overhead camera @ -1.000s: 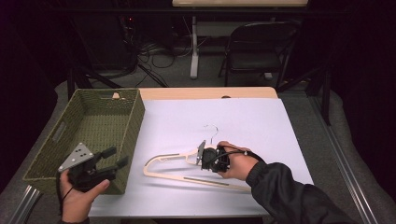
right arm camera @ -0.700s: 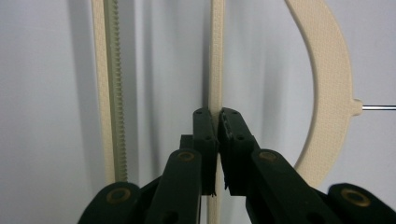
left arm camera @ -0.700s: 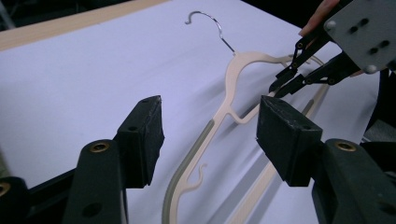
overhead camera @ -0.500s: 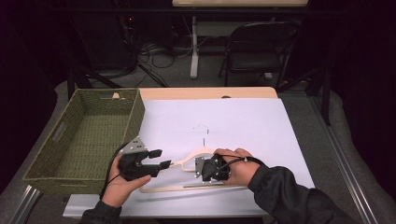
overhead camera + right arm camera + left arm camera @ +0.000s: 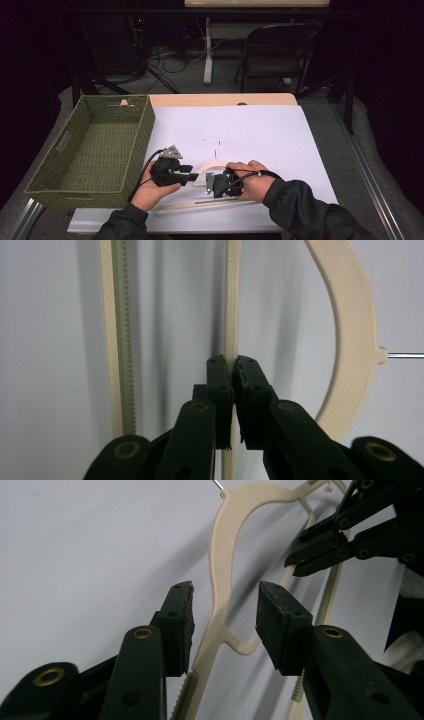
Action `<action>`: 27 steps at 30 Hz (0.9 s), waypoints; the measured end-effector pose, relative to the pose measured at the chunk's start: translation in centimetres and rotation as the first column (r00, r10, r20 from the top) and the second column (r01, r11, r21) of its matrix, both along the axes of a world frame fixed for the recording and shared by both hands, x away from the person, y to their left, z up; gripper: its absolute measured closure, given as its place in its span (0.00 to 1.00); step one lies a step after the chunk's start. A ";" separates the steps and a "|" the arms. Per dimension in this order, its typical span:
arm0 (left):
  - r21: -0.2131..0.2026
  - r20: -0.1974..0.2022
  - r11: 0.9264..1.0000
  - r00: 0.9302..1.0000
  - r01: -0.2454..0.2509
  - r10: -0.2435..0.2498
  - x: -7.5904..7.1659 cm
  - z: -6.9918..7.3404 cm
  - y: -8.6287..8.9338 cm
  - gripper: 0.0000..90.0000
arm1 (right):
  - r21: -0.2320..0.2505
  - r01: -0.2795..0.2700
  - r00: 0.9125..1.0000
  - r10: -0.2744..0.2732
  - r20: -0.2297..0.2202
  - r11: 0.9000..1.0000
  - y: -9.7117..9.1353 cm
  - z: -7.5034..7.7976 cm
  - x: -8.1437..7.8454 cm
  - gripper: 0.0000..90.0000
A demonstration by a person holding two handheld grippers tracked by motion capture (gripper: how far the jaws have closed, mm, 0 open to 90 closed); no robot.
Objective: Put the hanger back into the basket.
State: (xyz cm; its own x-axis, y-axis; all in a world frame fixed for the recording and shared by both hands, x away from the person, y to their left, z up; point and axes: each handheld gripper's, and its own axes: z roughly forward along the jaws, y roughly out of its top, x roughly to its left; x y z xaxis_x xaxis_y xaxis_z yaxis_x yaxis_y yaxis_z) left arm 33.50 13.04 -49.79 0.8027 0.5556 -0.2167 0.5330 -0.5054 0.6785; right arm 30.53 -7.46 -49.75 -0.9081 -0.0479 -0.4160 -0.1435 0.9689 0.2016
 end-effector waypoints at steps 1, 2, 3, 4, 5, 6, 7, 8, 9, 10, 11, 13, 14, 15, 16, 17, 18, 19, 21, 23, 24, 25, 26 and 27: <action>0.015 -0.005 1.000 1.000 0.003 -0.003 0.2 -0.2 -0.2 0.68 | -0.004 0.000 1.000 0.000 0.001 1.000 0.1 0.0 0.0 0.95; 0.019 -0.007 1.000 1.000 -0.001 0.002 0.3 -0.3 -0.2 0.68 | -0.004 -0.003 1.000 0.003 0.002 1.000 0.1 -0.1 0.0 0.95; 0.022 -0.012 1.000 1.000 0.001 -0.001 0.4 -0.5 -0.3 0.69 | -0.003 -0.005 1.000 0.005 0.000 1.000 0.1 -0.1 0.0 0.95; 0.025 -0.014 1.000 1.000 0.006 -0.006 0.6 -0.5 -0.4 0.71 | -0.005 -0.010 1.000 0.010 0.003 1.000 0.2 -0.2 -0.1 0.95; 0.023 -0.019 1.000 1.000 0.007 -0.006 0.7 -0.6 -0.5 0.71 | -0.005 -0.010 1.000 0.010 0.003 1.000 0.2 -0.2 -0.1 0.95; 0.025 -0.020 1.000 1.000 0.011 -0.010 0.8 -0.7 -0.7 0.71 | -0.005 -0.013 1.000 0.013 0.003 1.000 0.3 -0.3 -0.1 0.95; 0.031 -0.021 0.999 1.000 0.014 -0.013 0.8 -0.8 -0.8 0.71 | -0.005 -0.013 1.000 0.013 0.003 1.000 0.3 -0.3 -0.1 0.95; 0.035 -0.024 0.999 1.000 0.015 -0.014 0.9 -0.8 -0.9 0.71 | -0.007 -0.014 1.000 0.014 -0.005 1.000 0.4 -0.3 -0.1 0.95; 0.041 -0.023 0.999 1.000 0.021 -0.020 0.9 -0.9 -1.0 0.71 | -0.006 -0.015 1.000 0.015 0.005 1.000 0.4 -0.3 -0.1 0.95; 0.042 -0.028 0.999 0.999 0.022 -0.021 1.0 -1.0 -1.1 0.71 | -0.005 -0.009 1.000 0.009 0.003 1.000 0.4 -0.3 -0.2 0.95; 0.050 -0.029 0.999 0.999 0.018 -0.017 1.0 -1.1 -1.3 0.72 | -0.008 -0.017 1.000 0.017 0.007 1.000 0.4 -0.3 -0.2 0.95; 0.059 -0.034 0.998 0.999 0.026 -0.024 1.0 -1.2 -1.6 0.75 | -0.008 -0.019 1.000 0.019 0.007 1.000 0.5 -0.3 -0.2 0.95; 0.071 -0.032 0.997 0.999 0.030 -0.028 1.0 -1.2 -1.7 0.75 | -0.009 -0.013 1.000 0.013 0.003 1.000 0.5 -0.4 -0.3 0.95; 0.072 -0.035 0.997 0.999 0.037 -0.034 1.1 -1.3 -1.8 0.75 | -0.009 -0.013 1.000 0.013 0.003 1.000 0.5 -0.4 -0.3 0.95; 0.073 -0.036 0.997 0.999 0.035 -0.032 1.0 -1.3 -2.0 0.75 | -0.012 -0.014 1.000 0.014 -0.004 1.000 0.5 -0.3 -0.3 0.95; 0.075 -0.038 0.996 0.999 0.040 -0.037 1.1 -1.4 -2.1 0.75 | -0.005 -0.019 1.000 0.019 0.001 1.000 0.5 -0.4 -0.3 0.95; 0.079 -0.034 0.996 0.999 0.038 -0.035 1.1 -1.4 -2.3 0.76 | -0.006 -0.018 1.000 0.018 0.003 1.000 0.6 -0.4 -0.3 0.95; 0.084 -0.033 0.996 0.999 0.037 -0.034 1.1 -1.5 -2.4 0.76 | -0.006 -0.012 1.000 0.012 0.001 1.000 0.6 -0.4 -0.4 0.95; 0.094 -0.038 0.995 0.999 0.032 -0.029 1.2 -1.5 -2.5 0.79 | -0.010 -0.011 1.000 0.011 0.001 1.000 0.6 -0.4 -0.4 0.95; 0.100 -0.041 0.995 0.999 0.027 -0.023 1.3 -1.6 -2.5 0.81 | -0.010 -0.013 1.000 0.013 -0.001 1.000 0.6 -0.5 -0.4 0.95; 0.103 -0.044 0.994 0.999 0.024 -0.019 1.4 -1.6 -2.5 0.83 | -0.009 -0.023 1.000 0.023 0.001 1.000 0.7 -0.5 -0.3 0.95; 0.104 -0.045 0.994 0.999 0.023 -0.019 1.4 -1.6 -2.5 0.85 | -0.007 -0.016 1.000 0.016 0.000 1.000 0.7 -0.5 -0.4 0.95; 0.104 -0.045 0.994 0.999 0.023 -0.019 1.4 -1.6 -2.5 0.85 | -0.007 -0.016 1.000 0.016 0.000 1.000 0.7 -0.5 -0.4 0.95; 0.105 -0.044 0.994 0.999 0.023 -0.018 1.4 -1.6 -2.4 0.85 | -0.006 -0.016 1.000 0.016 0.001 1.000 0.7 -0.5 -0.4 0.95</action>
